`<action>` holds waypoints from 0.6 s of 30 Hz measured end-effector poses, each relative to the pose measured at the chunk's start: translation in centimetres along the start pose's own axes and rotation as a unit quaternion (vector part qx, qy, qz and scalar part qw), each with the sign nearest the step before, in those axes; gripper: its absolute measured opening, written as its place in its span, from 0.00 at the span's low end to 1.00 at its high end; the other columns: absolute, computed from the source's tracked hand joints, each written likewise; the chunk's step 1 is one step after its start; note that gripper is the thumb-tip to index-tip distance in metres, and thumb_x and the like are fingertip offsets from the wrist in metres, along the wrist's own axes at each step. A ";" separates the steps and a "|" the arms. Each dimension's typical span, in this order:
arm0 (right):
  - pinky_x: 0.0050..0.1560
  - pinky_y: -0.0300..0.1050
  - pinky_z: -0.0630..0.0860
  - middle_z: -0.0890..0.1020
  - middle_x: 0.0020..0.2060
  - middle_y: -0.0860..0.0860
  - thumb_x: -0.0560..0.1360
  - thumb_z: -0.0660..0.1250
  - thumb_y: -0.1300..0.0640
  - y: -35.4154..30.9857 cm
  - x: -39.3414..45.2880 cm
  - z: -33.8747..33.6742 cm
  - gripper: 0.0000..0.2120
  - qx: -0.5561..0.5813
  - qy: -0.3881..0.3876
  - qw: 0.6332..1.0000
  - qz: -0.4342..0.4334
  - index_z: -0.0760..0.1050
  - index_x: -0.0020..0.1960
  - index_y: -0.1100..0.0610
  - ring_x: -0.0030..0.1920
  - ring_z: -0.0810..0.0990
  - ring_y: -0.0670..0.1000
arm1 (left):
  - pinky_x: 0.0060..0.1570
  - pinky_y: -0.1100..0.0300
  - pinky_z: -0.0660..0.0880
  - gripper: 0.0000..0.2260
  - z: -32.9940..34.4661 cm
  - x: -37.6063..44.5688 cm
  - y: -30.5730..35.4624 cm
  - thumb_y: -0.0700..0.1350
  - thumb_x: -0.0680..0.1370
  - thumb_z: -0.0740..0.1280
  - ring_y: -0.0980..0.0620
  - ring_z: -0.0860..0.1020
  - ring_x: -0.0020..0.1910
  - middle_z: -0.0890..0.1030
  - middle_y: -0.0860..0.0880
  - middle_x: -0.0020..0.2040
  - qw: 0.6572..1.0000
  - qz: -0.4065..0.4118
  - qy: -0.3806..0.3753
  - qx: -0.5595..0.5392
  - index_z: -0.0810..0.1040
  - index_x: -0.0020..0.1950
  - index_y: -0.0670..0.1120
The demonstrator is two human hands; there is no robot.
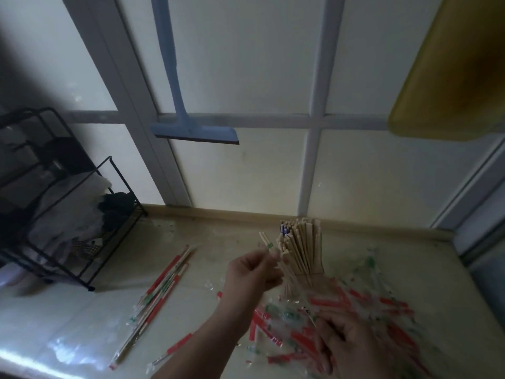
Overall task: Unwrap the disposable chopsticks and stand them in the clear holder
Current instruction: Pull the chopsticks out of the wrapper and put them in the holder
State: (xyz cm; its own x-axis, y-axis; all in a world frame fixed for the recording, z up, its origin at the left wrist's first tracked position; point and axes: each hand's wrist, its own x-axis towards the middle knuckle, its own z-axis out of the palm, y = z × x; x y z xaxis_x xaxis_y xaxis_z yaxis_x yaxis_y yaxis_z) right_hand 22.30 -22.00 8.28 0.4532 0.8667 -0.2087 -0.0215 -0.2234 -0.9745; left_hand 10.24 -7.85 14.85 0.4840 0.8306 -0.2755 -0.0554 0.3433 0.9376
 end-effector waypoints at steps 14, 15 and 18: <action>0.24 0.39 0.69 0.76 0.23 0.59 0.77 0.65 0.67 -0.4 -0.5 -3.0 0.14 0.009 -0.075 0.997 0.009 0.82 0.35 0.61 0.19 0.73 0.52 | 0.45 0.55 0.81 0.06 0.6 2.5 2.7 0.39 0.78 0.68 0.48 0.83 0.40 0.85 0.39 0.43 0.998 0.030 0.038 0.042 0.84 0.44 0.40; 0.24 0.39 0.70 0.76 0.23 0.58 0.77 0.64 0.68 -0.8 -1.5 -3.4 0.16 0.015 -0.099 0.995 -0.021 0.82 0.34 0.59 0.20 0.73 0.52 | 0.43 0.56 0.82 0.06 0.4 2.9 2.9 0.39 0.78 0.68 0.49 0.83 0.39 0.85 0.40 0.41 0.997 0.030 0.059 0.033 0.84 0.45 0.39; 0.34 0.33 0.76 0.82 0.28 0.42 0.76 0.64 0.70 -2.9 -4.6 -7.8 0.26 -0.063 -0.047 0.996 -0.037 0.83 0.30 0.45 0.26 0.78 0.38 | 0.38 0.58 0.81 0.08 -1.1 4.2 3.9 0.41 0.79 0.67 0.51 0.83 0.37 0.85 0.42 0.41 0.993 0.037 0.113 -0.010 0.82 0.50 0.36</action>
State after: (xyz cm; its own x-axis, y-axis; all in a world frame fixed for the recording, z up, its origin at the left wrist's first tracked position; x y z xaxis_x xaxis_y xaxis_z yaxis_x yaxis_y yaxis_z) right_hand 27.28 -28.83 12.70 0.3635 0.9194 -0.1501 0.1232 -0.2072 -0.9705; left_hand 11.07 -2.55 17.08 0.2688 0.9307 -0.2482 -0.1015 0.2836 0.9535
